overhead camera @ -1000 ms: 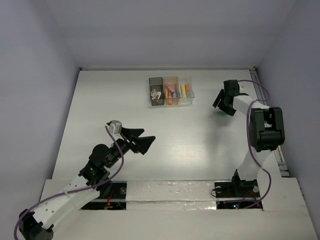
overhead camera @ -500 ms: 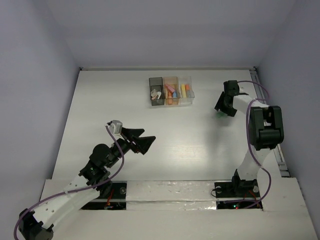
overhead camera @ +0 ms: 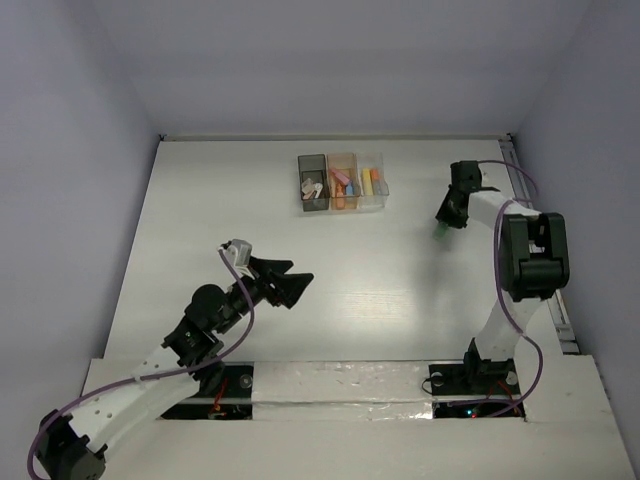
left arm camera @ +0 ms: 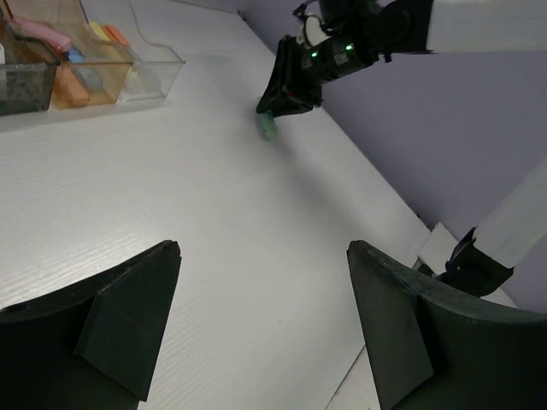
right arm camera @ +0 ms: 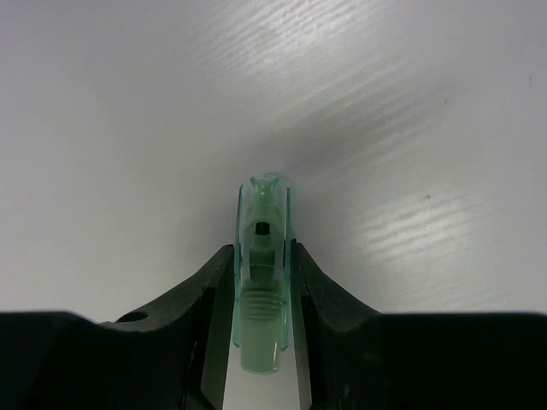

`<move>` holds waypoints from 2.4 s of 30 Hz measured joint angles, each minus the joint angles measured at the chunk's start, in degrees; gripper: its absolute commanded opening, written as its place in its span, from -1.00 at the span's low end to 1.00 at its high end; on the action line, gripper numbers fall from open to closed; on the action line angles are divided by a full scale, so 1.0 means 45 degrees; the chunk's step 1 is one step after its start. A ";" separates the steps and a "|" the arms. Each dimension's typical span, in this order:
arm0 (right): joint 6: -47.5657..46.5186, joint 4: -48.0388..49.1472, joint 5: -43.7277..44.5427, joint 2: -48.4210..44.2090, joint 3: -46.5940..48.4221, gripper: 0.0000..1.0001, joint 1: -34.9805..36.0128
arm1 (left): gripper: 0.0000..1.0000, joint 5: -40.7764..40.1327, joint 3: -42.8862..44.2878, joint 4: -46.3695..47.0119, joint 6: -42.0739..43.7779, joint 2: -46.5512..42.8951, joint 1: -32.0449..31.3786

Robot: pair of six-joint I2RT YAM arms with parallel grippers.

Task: Sort the stationery into containers
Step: Pick up the pen from the center of the board, then place the pen in the storage box.

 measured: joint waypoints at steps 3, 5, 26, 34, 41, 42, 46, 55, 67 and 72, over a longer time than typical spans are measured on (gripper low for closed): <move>0.0005 0.0515 -0.0491 -0.1472 -0.1234 -0.75 0.0097 | 0.52 0.0049 -0.0019 0.0112 -0.0019 0.0534 0.0000; 0.0010 0.0593 -0.0675 -0.2778 -0.1797 -0.75 0.0408 | 0.53 0.0121 -0.0015 0.0350 -0.0034 0.1209 0.0000; 0.2186 0.5357 -0.2365 -0.7461 -0.4119 -0.83 0.7873 | 0.42 -0.0165 0.0379 0.2997 -0.0928 0.5076 -0.0389; 0.3240 0.7436 -0.2861 -0.6198 -0.4522 -0.82 0.9141 | 0.27 -0.1263 0.0874 0.3808 -0.1078 0.6586 -0.0447; 0.3667 0.8369 -0.2958 -0.5673 -0.4527 -0.81 0.9704 | 0.01 -0.1792 0.1282 0.4405 -0.1141 0.7499 -0.0447; 0.3691 0.8456 -0.2958 -0.5673 -0.4527 -0.81 0.9763 | -0.01 -0.1841 0.1307 0.4473 -0.1137 0.7577 -0.0447; 0.3745 0.8684 -0.2948 -0.5663 -0.4527 -0.81 0.9826 | -0.18 -0.1982 0.1399 0.4639 -0.1161 0.7922 -0.0447; 0.3784 0.8942 -0.2890 -0.5634 -0.4532 -0.81 0.9957 | -0.67 -0.2006 0.1569 0.4920 -0.1180 0.8218 -0.0505; 0.3857 0.9204 -0.2414 -0.5639 -0.4760 0.23 1.0214 | -1.00 -0.2118 0.1583 0.4653 -0.1190 0.8106 -0.0559; 0.3594 0.8922 -0.2123 -0.5639 -0.4619 0.48 1.0263 | -1.00 -0.2089 0.1583 0.4648 -0.1190 0.7922 -0.0690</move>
